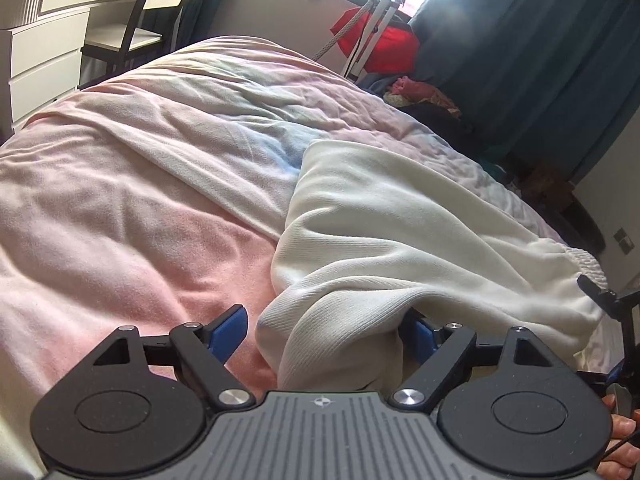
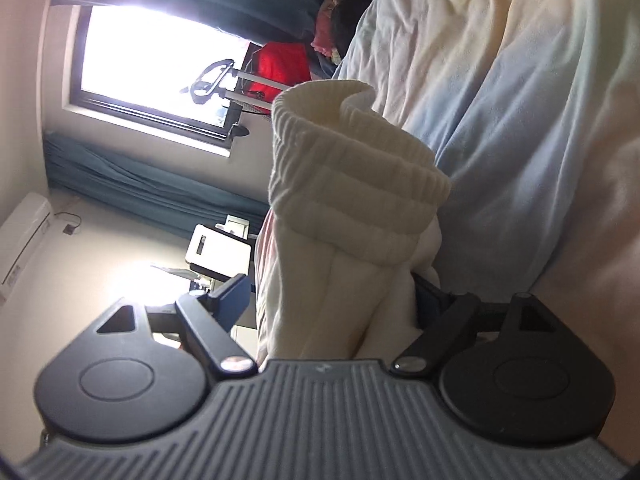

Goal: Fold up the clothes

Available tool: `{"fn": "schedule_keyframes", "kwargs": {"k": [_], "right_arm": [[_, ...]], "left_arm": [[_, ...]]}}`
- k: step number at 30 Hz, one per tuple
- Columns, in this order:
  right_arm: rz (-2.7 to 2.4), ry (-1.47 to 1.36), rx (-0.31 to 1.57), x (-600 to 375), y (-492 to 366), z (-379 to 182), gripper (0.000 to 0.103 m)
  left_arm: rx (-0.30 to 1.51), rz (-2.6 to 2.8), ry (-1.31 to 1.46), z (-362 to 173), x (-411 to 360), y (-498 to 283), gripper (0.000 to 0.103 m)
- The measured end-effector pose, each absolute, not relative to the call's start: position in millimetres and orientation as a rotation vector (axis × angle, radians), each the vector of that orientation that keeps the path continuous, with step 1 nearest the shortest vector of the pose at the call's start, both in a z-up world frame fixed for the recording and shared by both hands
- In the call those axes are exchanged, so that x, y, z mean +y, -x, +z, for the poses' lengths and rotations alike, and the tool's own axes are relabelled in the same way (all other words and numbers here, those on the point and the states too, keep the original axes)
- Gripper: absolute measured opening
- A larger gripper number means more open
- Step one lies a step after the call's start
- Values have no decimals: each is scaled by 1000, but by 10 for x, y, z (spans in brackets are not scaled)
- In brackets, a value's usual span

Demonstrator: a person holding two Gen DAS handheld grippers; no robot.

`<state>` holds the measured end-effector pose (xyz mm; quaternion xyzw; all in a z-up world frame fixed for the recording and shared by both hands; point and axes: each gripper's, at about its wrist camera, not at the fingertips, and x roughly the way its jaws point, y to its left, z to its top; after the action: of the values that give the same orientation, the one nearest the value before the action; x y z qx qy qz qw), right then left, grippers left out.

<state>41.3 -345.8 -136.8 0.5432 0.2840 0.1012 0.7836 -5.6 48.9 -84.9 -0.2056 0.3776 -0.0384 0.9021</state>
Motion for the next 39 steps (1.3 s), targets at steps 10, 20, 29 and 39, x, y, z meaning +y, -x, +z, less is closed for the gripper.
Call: {"fn": "schedule_keyframes", "kwargs": {"k": [10,20,29,39], "right_arm": [[23,-853,800,-3250,-473,-1299,33],[16,-761,636,-3212,-342,-948,28],[5,-784,670,-3194,-366,-1075,28],[-19,-688,702,-3080,-356,-1093,29]], "left_arm": [[735,-261,534,-689,592,152,85],[828,-308,881,-1071,941,-227,86],[902,-274,773,-1220,760,-352,83],[810,-283,610,-1066,587,-257,59]]}}
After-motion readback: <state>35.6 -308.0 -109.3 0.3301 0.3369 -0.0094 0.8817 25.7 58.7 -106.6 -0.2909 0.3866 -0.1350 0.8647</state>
